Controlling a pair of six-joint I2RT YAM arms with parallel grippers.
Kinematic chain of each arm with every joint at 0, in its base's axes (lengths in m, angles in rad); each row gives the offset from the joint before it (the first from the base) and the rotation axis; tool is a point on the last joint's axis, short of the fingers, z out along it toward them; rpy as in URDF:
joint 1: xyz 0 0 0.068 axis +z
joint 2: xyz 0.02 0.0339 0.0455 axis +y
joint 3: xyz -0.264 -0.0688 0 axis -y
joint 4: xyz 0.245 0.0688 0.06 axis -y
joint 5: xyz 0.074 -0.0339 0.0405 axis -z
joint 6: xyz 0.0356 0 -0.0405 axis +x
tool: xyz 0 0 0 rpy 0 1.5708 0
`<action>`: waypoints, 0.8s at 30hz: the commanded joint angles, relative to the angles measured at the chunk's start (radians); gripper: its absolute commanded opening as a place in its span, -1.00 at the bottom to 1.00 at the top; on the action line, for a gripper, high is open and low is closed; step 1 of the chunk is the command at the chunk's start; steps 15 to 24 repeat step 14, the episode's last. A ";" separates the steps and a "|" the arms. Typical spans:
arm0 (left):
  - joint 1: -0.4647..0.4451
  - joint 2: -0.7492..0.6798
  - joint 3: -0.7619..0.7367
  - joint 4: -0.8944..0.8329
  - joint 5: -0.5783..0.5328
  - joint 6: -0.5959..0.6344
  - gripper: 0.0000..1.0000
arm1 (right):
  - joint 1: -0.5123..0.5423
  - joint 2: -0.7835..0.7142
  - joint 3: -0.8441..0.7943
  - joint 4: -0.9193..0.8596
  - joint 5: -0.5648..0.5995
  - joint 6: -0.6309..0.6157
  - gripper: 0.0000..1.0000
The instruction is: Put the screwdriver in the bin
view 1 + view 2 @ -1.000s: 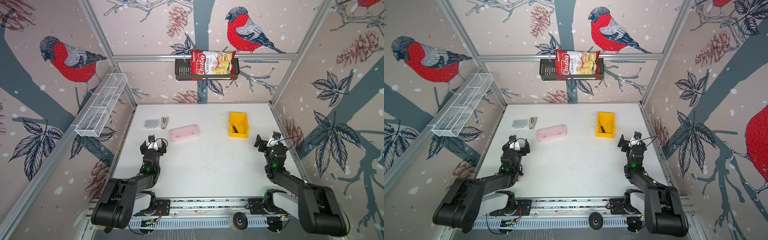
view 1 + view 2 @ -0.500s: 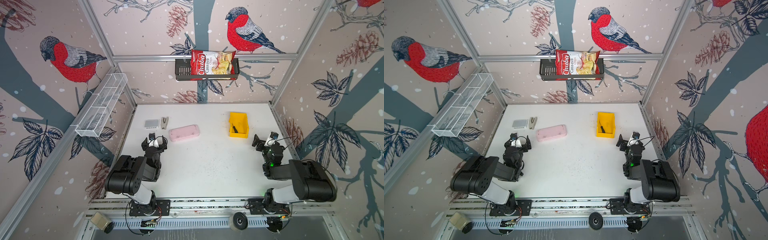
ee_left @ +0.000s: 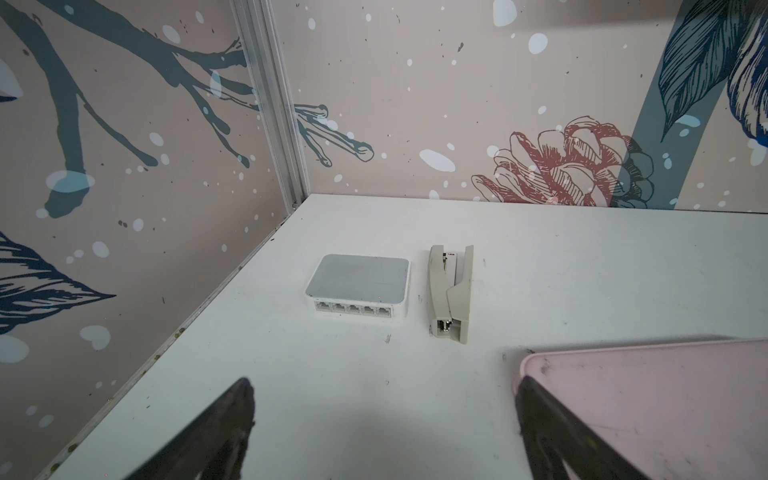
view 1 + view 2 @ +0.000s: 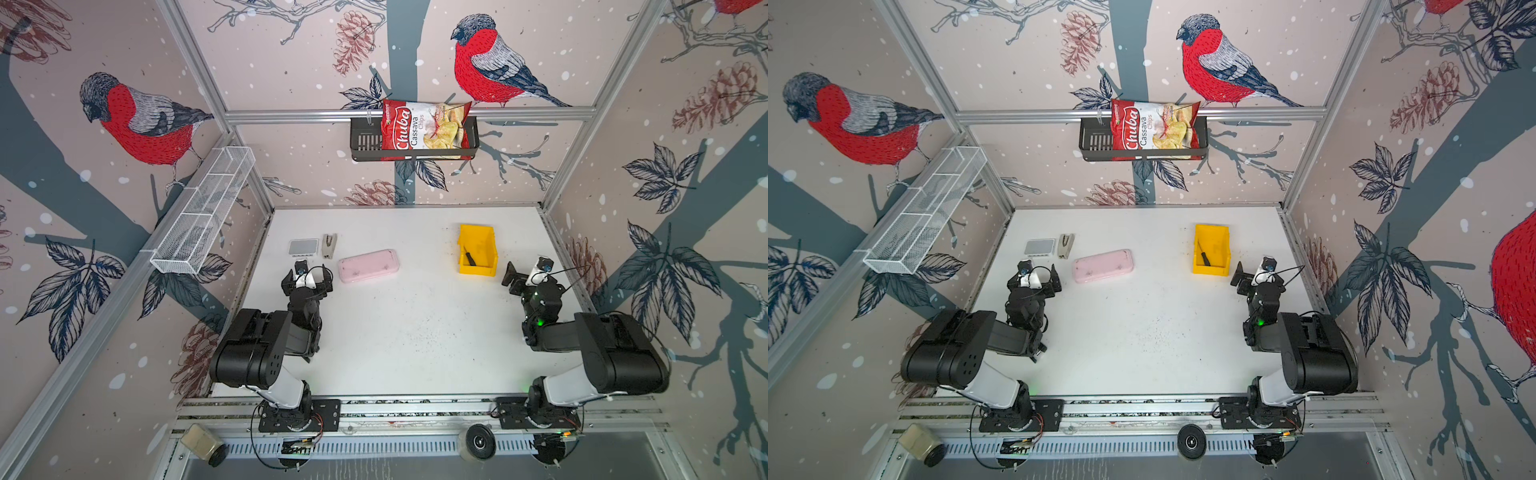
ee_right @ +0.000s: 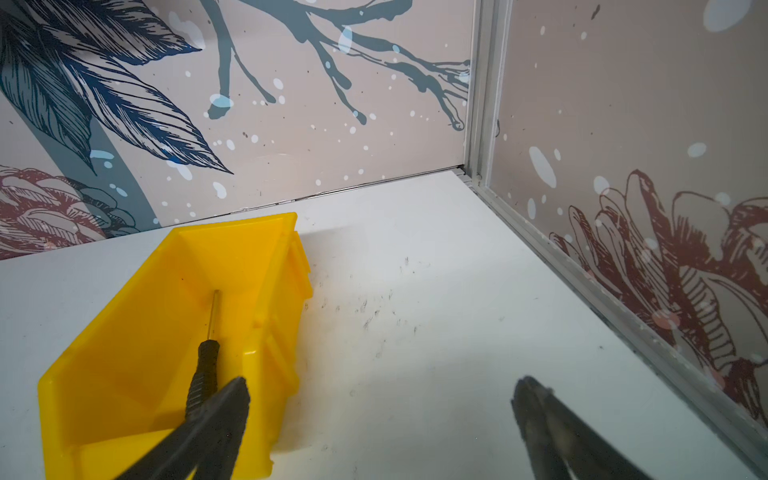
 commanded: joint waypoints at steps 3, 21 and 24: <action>0.002 0.000 0.003 0.014 0.008 -0.007 0.93 | 0.003 -0.001 0.005 0.003 0.026 -0.004 0.99; 0.002 0.000 0.005 0.011 0.010 -0.009 0.93 | 0.003 0.000 0.005 0.003 0.027 -0.006 0.99; 0.002 0.000 0.005 0.011 0.010 -0.009 0.93 | 0.003 0.000 0.005 0.003 0.027 -0.006 0.99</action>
